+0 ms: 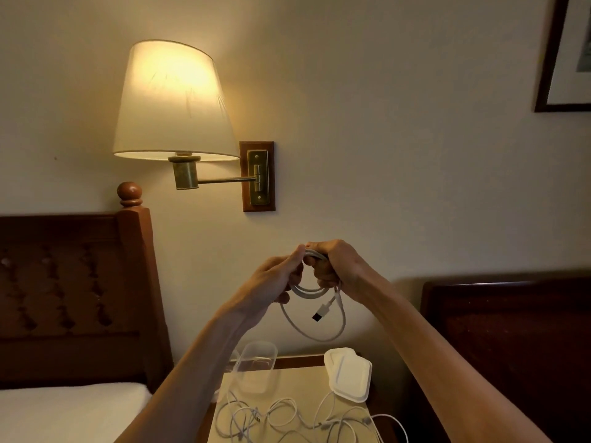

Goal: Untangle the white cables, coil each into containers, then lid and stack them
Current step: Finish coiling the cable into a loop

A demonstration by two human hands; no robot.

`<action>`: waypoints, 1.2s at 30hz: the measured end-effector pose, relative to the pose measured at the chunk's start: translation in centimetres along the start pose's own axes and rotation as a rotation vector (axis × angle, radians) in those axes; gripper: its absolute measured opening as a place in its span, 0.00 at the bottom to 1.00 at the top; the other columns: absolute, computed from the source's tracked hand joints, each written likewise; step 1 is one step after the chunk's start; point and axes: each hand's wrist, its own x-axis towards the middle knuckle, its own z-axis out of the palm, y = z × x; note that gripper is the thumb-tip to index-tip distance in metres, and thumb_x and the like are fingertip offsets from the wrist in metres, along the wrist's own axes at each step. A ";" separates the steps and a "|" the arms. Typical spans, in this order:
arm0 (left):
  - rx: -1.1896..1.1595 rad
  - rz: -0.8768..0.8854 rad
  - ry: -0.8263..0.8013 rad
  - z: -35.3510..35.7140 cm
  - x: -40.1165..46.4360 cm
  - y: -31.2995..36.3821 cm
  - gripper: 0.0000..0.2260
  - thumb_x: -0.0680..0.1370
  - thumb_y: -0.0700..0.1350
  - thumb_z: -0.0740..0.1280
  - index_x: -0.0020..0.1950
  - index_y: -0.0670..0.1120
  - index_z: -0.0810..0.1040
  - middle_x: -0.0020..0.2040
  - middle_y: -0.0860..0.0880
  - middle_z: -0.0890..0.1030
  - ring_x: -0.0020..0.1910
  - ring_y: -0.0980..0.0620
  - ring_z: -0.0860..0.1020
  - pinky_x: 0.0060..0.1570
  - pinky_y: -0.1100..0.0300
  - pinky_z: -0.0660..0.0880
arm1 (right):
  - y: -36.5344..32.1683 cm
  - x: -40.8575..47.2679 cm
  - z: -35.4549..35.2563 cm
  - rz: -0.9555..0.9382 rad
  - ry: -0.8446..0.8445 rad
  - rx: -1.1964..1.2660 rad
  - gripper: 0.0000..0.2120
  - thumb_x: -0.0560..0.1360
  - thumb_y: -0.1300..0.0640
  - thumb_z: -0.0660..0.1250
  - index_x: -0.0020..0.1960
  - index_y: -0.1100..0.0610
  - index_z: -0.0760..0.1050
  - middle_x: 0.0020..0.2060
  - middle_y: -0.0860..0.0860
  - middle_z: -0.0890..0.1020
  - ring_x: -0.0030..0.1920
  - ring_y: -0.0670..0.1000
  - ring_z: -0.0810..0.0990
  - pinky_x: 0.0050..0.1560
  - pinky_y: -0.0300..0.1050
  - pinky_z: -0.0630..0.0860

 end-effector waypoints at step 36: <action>-0.174 0.046 0.307 -0.1 0.2 -0.9 0.19 0.82 0.57 0.57 0.35 0.48 0.69 0.28 0.53 0.63 0.30 0.54 0.61 0.38 0.55 0.61 | 3.8 -0.4 1.2 -0.657 0.263 -0.377 0.06 0.77 0.61 0.67 0.48 0.56 0.70 0.52 0.51 0.76 0.48 0.50 0.82 0.48 0.41 0.82</action>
